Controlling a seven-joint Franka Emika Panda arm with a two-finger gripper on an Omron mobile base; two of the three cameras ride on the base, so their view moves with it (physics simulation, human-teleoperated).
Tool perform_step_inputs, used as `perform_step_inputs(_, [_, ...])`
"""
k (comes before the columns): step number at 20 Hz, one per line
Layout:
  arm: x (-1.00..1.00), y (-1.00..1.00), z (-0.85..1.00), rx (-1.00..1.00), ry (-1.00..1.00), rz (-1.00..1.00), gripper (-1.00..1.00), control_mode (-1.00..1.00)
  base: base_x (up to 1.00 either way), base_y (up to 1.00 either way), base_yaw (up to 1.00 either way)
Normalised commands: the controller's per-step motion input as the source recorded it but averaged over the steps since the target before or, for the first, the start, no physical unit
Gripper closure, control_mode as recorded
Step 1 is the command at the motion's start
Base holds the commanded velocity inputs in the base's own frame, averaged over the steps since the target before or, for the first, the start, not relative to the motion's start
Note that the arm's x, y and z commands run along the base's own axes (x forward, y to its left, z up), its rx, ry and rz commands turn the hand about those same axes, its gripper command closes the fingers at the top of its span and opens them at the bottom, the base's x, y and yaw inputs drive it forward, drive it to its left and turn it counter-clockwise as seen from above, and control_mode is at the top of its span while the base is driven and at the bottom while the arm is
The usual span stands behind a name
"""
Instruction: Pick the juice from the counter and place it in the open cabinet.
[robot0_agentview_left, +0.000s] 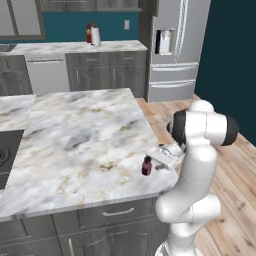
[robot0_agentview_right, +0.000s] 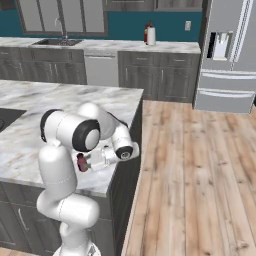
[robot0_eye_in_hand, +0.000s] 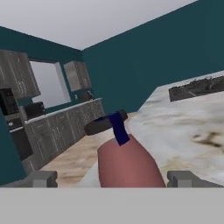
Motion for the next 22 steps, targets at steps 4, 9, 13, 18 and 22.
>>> perform_step_inputs(4, [-0.04, 0.08, 0.16, 0.0, -0.04, -0.01, -1.0, -1.0, 0.0, 0.0, 0.0])
perform_step_inputs(9, [-0.01, 0.19, 0.0, -0.01, 0.0, 0.0, -1.0, -1.0, 0.0, 0.0, 0.0])
perform_step_inputs(13, [0.0, 0.2, 0.0, -0.04, 0.0, -0.03, -1.0, -1.0, 0.0, 0.0, 0.0])
perform_step_inputs(18, [0.01, 0.1, -0.03, -0.04, 0.0, -0.07, -1.0, -1.0, 0.0, 0.0, 0.0])
perform_step_inputs(22, [0.0, 0.08, -0.04, -0.03, 0.0, -0.09, -1.0, -1.0, 0.0, 0.0, 0.0])
